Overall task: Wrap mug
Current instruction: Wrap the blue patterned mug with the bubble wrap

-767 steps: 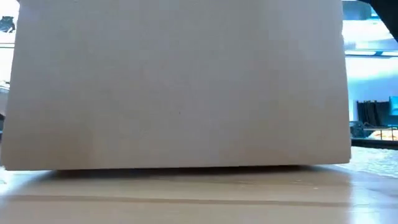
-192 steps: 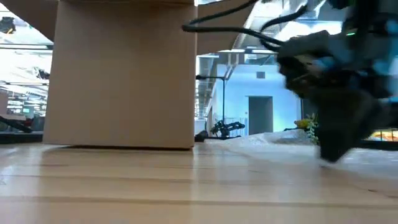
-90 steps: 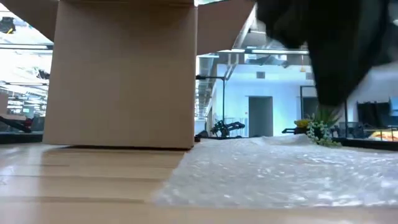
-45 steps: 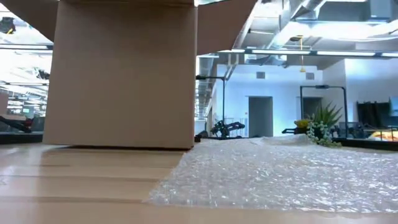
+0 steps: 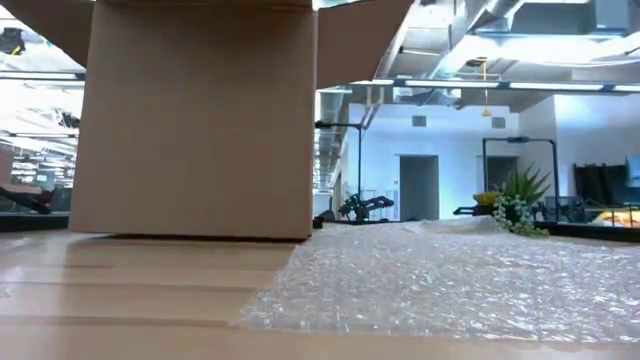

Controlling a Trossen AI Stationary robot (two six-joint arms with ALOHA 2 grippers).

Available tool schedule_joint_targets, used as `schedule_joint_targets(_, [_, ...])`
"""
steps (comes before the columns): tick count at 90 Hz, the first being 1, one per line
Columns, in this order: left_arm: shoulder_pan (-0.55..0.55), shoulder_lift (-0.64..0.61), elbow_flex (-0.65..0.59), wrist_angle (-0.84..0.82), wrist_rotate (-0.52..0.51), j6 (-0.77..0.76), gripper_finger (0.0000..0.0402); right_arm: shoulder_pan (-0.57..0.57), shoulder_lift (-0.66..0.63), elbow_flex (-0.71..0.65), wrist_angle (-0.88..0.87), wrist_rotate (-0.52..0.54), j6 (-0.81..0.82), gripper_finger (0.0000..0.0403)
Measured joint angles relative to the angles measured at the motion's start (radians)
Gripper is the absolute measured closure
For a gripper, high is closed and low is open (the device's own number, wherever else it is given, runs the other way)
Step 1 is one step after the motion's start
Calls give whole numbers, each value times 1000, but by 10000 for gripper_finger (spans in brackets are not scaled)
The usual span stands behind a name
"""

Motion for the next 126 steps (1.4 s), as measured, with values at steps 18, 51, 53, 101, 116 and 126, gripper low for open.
schedule_joint_targets(18, [12, 0, 0, 64, -5, 41, 226, 12, 2, -139, 184, -78, -101, 178])
schedule_joint_targets(51, [14, 0, 0, 67, -16, -6, 226, -8, 2, -258, 322, -147, -251, 340])
schedule_joint_targets(53, [14, 0, 0, 67, -23, -10, 226, -10, 2, -258, 306, -153, -269, 357])
schedule_joint_targets(101, [-6, 0, 0, 64, -21, -46, 226, -362, -112, -76, 54, -7, -906, 397])
schedule_joint_targets(116, [-6, 0, 0, 72, -18, -50, 226, -560, -57, -77, 157, 43, -1232, 397])
schedule_joint_targets(126, [-6, 0, 0, 78, -19, -51, 226, -651, -19, -77, 196, 86, -1389, 397])
